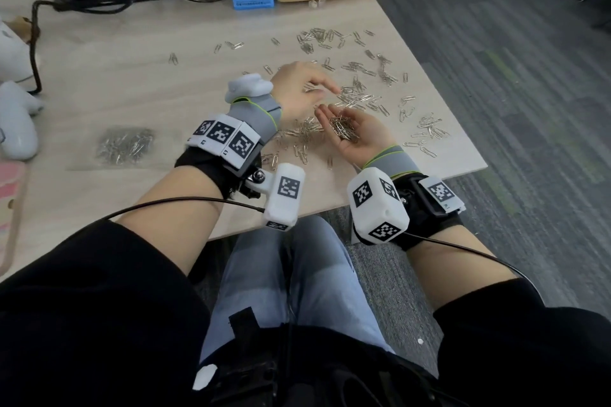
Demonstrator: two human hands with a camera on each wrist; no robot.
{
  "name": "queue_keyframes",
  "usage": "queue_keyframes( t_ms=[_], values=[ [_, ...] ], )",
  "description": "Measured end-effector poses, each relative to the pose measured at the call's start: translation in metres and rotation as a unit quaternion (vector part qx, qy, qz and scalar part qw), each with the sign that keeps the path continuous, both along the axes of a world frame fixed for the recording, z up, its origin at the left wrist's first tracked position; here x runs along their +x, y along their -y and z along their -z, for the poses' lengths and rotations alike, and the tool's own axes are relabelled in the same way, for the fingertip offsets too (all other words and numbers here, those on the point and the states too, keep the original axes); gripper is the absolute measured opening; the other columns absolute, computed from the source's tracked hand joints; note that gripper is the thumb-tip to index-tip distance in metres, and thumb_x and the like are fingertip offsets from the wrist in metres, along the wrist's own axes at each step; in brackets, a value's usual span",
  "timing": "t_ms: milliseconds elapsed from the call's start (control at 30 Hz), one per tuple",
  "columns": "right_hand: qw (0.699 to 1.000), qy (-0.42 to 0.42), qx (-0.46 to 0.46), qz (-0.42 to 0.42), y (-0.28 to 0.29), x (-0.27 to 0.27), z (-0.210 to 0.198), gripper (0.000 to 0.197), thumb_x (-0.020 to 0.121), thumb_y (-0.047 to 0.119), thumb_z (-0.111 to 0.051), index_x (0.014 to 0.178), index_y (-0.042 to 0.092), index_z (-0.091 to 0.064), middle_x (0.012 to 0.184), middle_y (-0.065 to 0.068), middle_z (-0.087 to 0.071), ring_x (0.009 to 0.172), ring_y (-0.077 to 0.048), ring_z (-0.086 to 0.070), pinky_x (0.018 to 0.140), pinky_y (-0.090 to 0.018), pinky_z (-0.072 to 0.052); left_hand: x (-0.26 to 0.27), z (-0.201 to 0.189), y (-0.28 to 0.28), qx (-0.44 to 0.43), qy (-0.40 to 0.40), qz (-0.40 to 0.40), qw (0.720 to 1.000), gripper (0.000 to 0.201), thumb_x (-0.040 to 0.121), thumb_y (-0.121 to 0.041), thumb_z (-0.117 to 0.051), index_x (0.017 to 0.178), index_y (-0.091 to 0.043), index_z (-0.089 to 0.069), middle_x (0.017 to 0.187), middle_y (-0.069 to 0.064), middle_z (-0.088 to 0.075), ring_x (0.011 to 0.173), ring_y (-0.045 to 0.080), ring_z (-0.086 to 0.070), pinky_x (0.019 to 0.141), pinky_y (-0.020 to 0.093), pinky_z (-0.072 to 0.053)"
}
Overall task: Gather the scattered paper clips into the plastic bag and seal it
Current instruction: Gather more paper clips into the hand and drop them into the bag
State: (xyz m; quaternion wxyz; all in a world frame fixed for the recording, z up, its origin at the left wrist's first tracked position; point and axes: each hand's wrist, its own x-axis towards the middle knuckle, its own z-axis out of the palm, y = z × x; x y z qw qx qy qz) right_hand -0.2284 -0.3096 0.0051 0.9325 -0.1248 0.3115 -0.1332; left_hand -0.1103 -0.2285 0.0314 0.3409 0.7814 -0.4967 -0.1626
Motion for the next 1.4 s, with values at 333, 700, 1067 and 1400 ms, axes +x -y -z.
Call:
queue_keyframes(
  t_ms=[333,700,1067,1400],
  values=[
    [0.999,-0.011,0.003,0.037,0.007,-0.018,0.007,0.029,0.1,0.006,-0.034,0.085,-0.009,-0.054,0.07,-0.026,-0.065,0.113,-0.037,-0.056,0.073,-0.035,-0.055,-0.003,0.034,-0.017,0.155,0.092,0.054,0.982,0.046,0.065,-0.039,-0.059,0.105,-0.019,-0.068,0.116,0.007,-0.061,0.109,0.028,-0.054,0.093,0.041,-0.043],
    [0.999,-0.023,-0.031,-0.021,-0.028,0.0,0.002,0.028,0.099,0.006,-0.037,0.082,-0.008,-0.054,0.063,-0.024,-0.067,0.077,-0.036,-0.062,0.08,-0.041,-0.053,0.012,0.026,-0.079,0.147,0.09,0.029,0.985,0.056,0.059,-0.054,-0.069,0.1,-0.017,-0.07,0.104,0.013,-0.065,0.101,0.03,-0.056,0.085,0.03,-0.038],
    [0.999,-0.005,-0.032,-0.015,-0.035,0.0,0.003,0.026,0.098,0.006,-0.038,0.084,-0.007,-0.055,0.067,-0.025,-0.068,0.056,-0.035,-0.068,0.063,-0.035,-0.058,0.012,0.044,-0.091,0.12,0.054,0.0,0.991,0.074,0.049,-0.06,-0.069,0.112,-0.022,-0.066,0.111,0.006,-0.052,0.097,0.017,-0.043,0.088,0.028,-0.034],
    [1.0,-0.021,-0.021,-0.002,-0.028,-0.002,0.002,0.025,0.098,0.006,-0.038,0.085,-0.008,-0.055,0.065,-0.024,-0.067,0.077,-0.035,-0.062,0.069,-0.035,-0.055,0.008,0.052,-0.069,0.086,0.084,-0.056,0.991,0.016,0.079,-0.019,-0.068,0.09,-0.008,-0.065,0.09,0.004,-0.055,0.085,0.017,-0.048,0.07,0.025,-0.03]
  ],
)
